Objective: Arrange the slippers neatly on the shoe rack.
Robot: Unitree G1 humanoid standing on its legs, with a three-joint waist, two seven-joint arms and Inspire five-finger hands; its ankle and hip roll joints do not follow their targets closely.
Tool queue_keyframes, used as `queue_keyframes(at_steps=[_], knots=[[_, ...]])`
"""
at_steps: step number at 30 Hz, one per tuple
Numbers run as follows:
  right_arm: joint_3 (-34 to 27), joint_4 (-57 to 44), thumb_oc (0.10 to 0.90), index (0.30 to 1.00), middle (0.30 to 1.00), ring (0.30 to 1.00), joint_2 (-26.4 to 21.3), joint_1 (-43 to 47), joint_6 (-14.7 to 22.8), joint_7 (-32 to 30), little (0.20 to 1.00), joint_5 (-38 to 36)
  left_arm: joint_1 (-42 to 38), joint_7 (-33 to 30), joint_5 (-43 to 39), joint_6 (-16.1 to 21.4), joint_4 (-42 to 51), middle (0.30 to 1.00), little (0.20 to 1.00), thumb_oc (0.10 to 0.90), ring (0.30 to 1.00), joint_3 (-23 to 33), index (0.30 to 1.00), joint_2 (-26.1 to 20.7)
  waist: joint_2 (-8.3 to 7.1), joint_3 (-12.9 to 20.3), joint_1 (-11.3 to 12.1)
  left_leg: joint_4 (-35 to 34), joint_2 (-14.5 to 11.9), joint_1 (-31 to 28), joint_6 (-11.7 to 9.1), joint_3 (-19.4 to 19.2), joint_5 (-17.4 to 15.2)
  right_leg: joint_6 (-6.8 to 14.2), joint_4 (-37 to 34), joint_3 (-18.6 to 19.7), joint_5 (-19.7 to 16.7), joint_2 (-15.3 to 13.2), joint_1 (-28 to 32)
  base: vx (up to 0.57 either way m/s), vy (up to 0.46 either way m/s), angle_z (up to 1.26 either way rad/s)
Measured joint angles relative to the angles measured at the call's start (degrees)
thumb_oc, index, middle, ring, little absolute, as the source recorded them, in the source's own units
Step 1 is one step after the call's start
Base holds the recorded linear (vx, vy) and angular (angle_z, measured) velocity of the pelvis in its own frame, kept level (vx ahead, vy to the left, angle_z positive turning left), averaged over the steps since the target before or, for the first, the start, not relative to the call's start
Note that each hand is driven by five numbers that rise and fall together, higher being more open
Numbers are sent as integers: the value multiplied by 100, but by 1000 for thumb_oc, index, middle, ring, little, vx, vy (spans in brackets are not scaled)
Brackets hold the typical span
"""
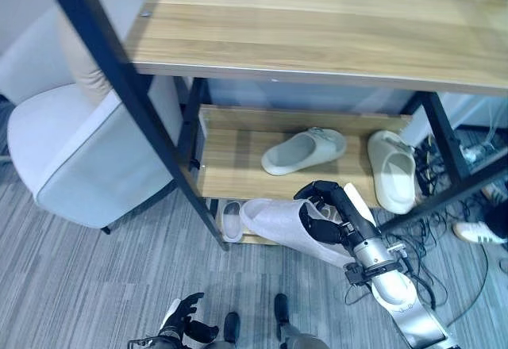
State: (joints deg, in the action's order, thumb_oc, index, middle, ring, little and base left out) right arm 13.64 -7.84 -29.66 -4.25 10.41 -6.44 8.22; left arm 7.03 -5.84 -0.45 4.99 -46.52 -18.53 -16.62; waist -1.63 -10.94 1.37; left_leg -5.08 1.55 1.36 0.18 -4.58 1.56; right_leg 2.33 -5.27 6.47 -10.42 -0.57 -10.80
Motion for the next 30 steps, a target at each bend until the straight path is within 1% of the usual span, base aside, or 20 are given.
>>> queue_keyframes(at_steps=[2,3,4,6,8,9,10,11,12,13,14,15,16,17,18,19,20,21,25,30], knots=[[77,9,400,300,300,300,-88,93,18,4,300,-3,-161,-4,-7,-2,-63,900,900,800,900,-92,900,28,34,-89,-77,2,40,96,43,-216,21,43,1,192,-74,-8,-176,-230,26,-64],[118,16,400,300,300,300,-144,90,18,5,300,-4,-239,-2,-9,2,-64,900,900,800,900,-122,900,64,61,-134,-128,12,52,115,50,-311,27,79,2,203,-97,-8,-230,-230,19,-47],[196,37,400,300,300,300,-181,134,20,3,300,-8,-361,-19,-50,9,-57,900,900,800,900,-190,900,97,15,-216,-220,192,71,265,91,-447,-15,57,128,304,-134,-5,-387,-190,19,-48],[385,41,400,300,300,300,-244,303,26,57,300,-7,-657,-25,-66,113,-54,900,900,800,900,-295,900,151,-51,-438,-254,421,74,505,132,-643,-120,83,260,494,-110,13,-664,-156,25,-57],[535,73,400,300,300,300,-305,426,25,115,300,-6,-895,-20,-66,122,-54,900,900,800,900,-373,900,316,-139,-609,-242,534,90,640,150,-856,-137,92,329,472,-105,-24,-883,-63,18,-53],[603,74,400,300,300,300,-368,465,24,134,300,-4,-1033,10,-64,124,-46,900,900,800,900,-401,900,459,-143,-749,-291,594,90,697,166,-909,-156,93,319,454,-106,-43,-919,-137,3,-27],[612,79,400,300,300,300,-365,461,21,135,300,-5,-1047,13,-65,144,-2,900,900,800,900,-399,900,566,-132,-824,-353,631,87,718,165,-902,-165,95,322,439,-107,-47,-920,-138,2,-7],[657,111,400,300,300,300,-355,467,43,126,300,-3,-1059,9,-64,161,6,900,900,800,900,-427,900,603,-135,-853,-367,689,144,754,163,-901,-178,164,370,407,-198,-48,-951,-185,-8,1],[716,274,400,300,300,300,-360,617,76,99,300,-3,-1151,-8,-64,163,-2,900,900,800,900,-597,900,593,-163,-914,-372,869,80,862,148,-895,-258,259,592,304,-204,-58,-1116,-85,-37,-3],[790,447,400,300,300,300,-364,736,60,131,300,33,-1197,21,-56,163,-7,900,900,800,900,-659,900,603,-158,-928,-340,907,73,936,161,-896,-263,230,616,217,-123,-94,-1178,-117,-66,0],[816,546,400,300,300,300,-364,795,47,127,300,44,-1210,27,-56,163,23,900,900,800,900,-678,900,604,-134,-958,-345,1012,49,1005,172,-879,-283,249,619,28,-59,-136,-1202,-51,-110,14],[812,613,400,300,300,300,-376,833,21,124,300,51,-1215,20,-54,174,67,900,900,800,900,-655,900,601,-26,-1047,-300,1110,-47,1082,177,-823,-293,298,638,-290,72,-180,-1206,-66,-125,21],[778,628,400,300,300,300,-387,832,21,120,300,55,-1217,18,-52,161,132,900,900,800,900,-610,900,597,117,-1141,-205,1080,-148,1085,183,-756,-305,177,878,-543,189,-154,-1247,-62,-127,40],[797,668,400,300,300,300,-380,807,20,117,300,57,-1172,-3,-52,163,196,900,900,800,900,-610,900,529,145,-1144,-208,1107,-104,1112,132,-571,-309,28,1136,-703,253,-222,-1202,-99,-105,43],[825,686,400,300,300,300,-400,861,21,117,300,74,-1176,-7,-53,177,197,900,900,800,900,-582,900,467,178,-1163,-141,1120,-95,1159,72,-492,-269,-162,1137,-757,257,-201,-1225,-72,-149,46],[819,712,400,300,300,300,-417,975,22,107,300,142,-1205,-11,-55,197,152,900,900,800,900,-538,900,435,237,-1197,-45,1090,-152,1226,55,-438,-245,-177,1111,-803,248,-167,-1272,-63,-155,24],[818,726,400,300,300,300,-415,1020,22,103,300,171,-1205,-24,-55,205,142,900,900,800,900,-511,900,423,243,-1201,-20,1070,-158,1249,47,-432,-227,-188,1102,-811,241,-160,-1294,-70,-161,15],[816,737,400,300,300,300,-433,1175,21,89,300,209,-1199,-86,-58,206,113,900,900,800,900,-469,900,361,267,-1206,72,1085,-153,1380,-35,-394,-174,-196,1095,-882,235,-141,-1399,-72,-104,13],[721,773,400,300,300,300,-535,1561,22,-129,300,261,-1237,-116,-62,219,111,900,900,800,900,-544,900,343,342,-1255,99,1250,-188,1790,-81,-177,-141,-257,1099,-1086,204,-141,-1643,-60,-75,25],[552,1386,400,300,300,300,-529,2382,2,-598,300,449,-1539,-118,-180,222,186,900,900,800,900,-751,900,389,365,-1277,169,1726,-171,2541,-63,-134,-224,-320,1278,-1098,155,-187,-2232,-71,-42,6]])
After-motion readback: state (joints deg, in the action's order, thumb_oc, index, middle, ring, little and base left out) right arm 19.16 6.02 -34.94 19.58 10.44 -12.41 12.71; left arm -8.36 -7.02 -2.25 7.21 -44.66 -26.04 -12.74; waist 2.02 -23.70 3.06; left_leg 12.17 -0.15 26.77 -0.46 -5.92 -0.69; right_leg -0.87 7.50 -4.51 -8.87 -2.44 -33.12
